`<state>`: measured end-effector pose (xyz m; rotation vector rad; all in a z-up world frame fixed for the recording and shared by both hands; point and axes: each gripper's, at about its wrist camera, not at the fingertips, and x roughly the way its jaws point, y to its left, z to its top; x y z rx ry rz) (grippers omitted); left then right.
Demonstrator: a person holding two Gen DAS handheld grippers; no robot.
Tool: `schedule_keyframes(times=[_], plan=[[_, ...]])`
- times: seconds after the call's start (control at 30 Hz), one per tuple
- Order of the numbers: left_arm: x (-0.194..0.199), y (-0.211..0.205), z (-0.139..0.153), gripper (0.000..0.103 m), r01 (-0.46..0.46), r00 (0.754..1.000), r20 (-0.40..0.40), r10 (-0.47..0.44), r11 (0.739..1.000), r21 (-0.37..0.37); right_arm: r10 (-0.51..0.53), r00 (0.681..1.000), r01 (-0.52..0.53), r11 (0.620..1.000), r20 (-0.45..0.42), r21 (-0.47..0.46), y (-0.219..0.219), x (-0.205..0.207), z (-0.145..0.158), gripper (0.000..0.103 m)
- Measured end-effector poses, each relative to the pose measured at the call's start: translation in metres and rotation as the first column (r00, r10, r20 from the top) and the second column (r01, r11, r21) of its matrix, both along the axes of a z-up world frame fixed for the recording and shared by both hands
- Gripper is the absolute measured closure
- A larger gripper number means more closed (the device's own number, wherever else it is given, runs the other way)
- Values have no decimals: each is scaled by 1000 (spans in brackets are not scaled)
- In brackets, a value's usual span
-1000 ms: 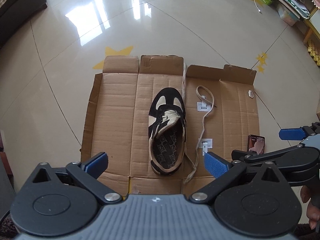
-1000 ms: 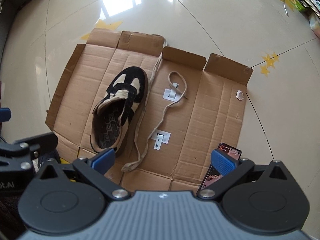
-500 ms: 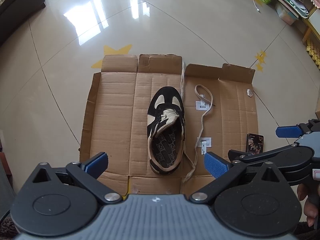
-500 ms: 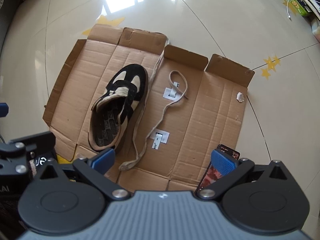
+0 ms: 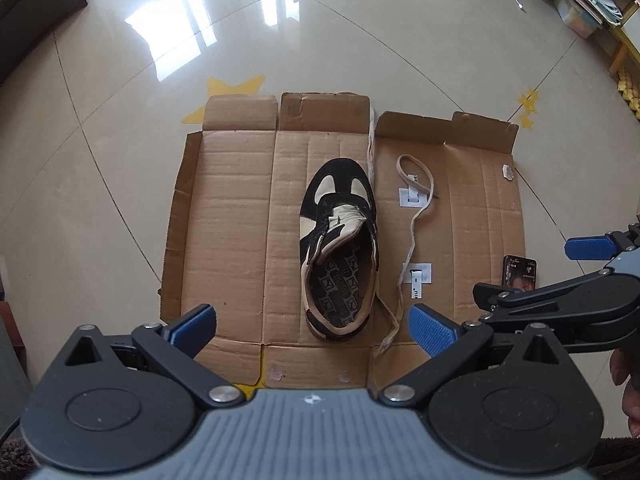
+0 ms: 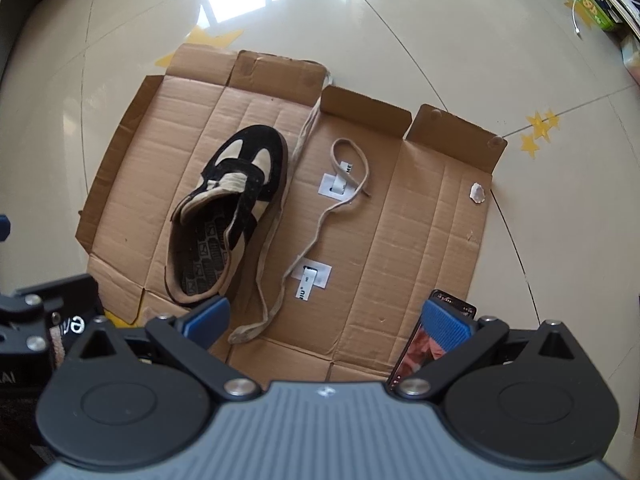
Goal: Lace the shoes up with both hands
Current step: 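Move both tools toward the black-and-cream sneaker and cream shoelace, then grasp the cream shoelace tip with the right gripper and lift it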
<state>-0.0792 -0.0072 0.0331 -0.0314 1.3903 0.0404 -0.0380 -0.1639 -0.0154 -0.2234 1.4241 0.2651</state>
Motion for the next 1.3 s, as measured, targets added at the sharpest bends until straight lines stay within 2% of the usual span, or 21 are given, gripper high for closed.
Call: schedule_keyframes(times=[0.33, 0.53, 0.63, 0.77, 0.83, 0.9, 0.97, 1.07, 1.2, 1.3], plan=[[3, 1, -23, 1, 17, 999, -45, -17, 1000, 9, -22, 1000, 22, 1000, 18, 8, -8, 16, -12, 1], [6, 0, -32, 1, 29, 998, -58, -28, 999, 13, -2, 997, 4, 1000, 80, -26, -6, 28, -22, 5], [8, 0, -34, 1, 33, 997, -70, -32, 999, 9, 5, 995, -3, 1000, 100, -20, -4, 37, -32, 12], [11, 1, -39, 1, 35, 996, -84, -35, 999, -4, 4, 995, -4, 1000, 101, -3, 0, 51, -47, 25], [14, 0, -42, 1, 48, 995, -90, -48, 999, -3, 5, 995, -6, 1000, 102, 11, 2, 56, -53, 28], [19, -2, -46, 1, 76, 993, -91, -75, 997, 0, 8, 994, -11, 1000, 107, 28, 4, 60, -59, 33], [25, -4, -48, 1, 110, 990, -88, -109, 994, 3, 12, 994, -16, 999, 111, 42, 6, 64, -64, 34], [30, -5, -51, 1, 146, 984, -100, -149, 989, -33, 17, 993, -22, 999, 120, 48, 6, 70, -74, 39], [39, -6, -58, 1, 209, 969, -118, -217, 975, -81, 21, 992, -28, 998, 126, 55, 7, 79, -93, 52], [49, -6, -73, 1, 237, 966, -94, -241, 970, -44, 24, 991, -32, 998, 130, 61, 7, 85, -106, 59]])
